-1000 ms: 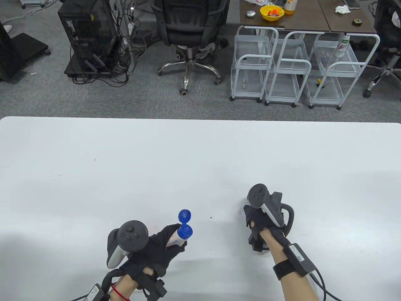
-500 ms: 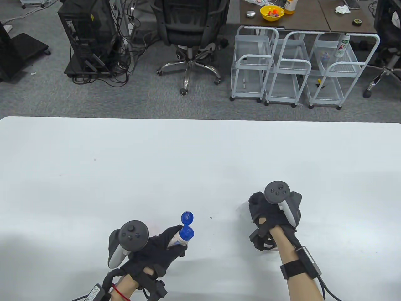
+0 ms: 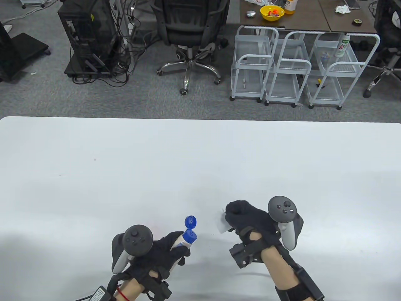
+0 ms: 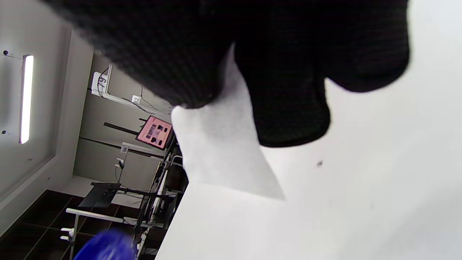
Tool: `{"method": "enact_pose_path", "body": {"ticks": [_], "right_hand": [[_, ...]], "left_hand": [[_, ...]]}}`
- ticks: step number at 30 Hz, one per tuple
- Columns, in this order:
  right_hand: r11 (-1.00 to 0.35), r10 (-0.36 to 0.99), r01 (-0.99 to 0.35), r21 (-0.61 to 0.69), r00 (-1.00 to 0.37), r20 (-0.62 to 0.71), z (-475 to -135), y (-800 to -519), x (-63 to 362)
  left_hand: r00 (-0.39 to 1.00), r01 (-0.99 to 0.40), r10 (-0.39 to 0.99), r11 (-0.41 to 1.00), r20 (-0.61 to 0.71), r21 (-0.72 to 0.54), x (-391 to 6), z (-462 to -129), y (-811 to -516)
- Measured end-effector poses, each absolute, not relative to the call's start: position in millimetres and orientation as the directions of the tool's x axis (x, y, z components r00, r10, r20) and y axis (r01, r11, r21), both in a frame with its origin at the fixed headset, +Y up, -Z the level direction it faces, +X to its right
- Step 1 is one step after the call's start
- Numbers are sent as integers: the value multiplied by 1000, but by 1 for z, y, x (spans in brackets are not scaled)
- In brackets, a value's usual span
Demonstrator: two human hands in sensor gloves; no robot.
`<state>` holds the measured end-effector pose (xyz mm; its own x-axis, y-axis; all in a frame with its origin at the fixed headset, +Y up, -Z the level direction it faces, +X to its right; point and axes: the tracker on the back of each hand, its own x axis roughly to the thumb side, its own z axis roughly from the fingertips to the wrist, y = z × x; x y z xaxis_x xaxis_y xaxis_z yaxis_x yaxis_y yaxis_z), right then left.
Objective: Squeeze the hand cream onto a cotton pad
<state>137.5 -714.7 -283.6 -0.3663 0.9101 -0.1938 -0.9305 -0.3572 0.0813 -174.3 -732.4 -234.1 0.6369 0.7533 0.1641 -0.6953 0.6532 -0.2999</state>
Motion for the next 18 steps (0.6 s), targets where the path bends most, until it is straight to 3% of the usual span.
{"method": "enact_pose_path", "body": {"ticks": [6, 18], "right_hand": [[-384, 913, -918, 96, -393, -112, -265, -711, 106], [-422, 906, -900, 108, -424, 5, -252, -706, 88]], "left_hand": [[696, -649, 692, 720, 191, -247, -170, -231, -728], [756, -592, 633, 769, 165, -241, -164, -231, -730]]}}
